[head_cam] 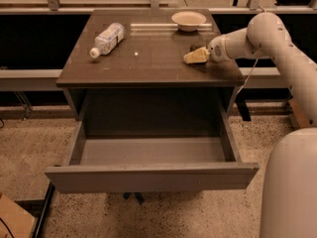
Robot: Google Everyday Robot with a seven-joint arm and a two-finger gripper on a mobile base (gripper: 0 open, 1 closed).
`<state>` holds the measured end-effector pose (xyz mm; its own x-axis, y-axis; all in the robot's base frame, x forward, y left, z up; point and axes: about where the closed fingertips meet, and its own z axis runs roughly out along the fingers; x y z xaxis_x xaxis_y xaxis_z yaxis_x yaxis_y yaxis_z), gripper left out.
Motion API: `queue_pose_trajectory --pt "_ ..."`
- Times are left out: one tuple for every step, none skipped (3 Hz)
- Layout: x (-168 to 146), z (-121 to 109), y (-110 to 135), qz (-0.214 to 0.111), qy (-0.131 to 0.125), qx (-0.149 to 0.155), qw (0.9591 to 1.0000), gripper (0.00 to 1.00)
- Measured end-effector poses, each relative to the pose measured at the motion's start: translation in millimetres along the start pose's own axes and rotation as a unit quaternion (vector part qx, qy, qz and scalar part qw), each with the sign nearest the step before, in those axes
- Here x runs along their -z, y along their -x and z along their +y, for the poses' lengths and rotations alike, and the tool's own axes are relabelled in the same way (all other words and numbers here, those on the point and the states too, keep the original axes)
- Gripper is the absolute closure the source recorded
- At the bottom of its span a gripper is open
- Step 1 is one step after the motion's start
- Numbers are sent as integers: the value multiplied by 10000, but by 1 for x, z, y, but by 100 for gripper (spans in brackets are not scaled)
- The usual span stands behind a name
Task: Place rxbar chocolate into top drawer
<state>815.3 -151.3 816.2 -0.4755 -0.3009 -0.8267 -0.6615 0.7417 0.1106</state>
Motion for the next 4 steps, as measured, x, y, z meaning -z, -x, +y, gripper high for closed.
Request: queue_pose_trajectory --pt "2 0 2 0 0 0 10000 84" --pt "2 0 3 0 0 1 10000 100" --pt "2 0 3 0 0 1 10000 100" --pt "2 0 4 0 0 1 10000 100"
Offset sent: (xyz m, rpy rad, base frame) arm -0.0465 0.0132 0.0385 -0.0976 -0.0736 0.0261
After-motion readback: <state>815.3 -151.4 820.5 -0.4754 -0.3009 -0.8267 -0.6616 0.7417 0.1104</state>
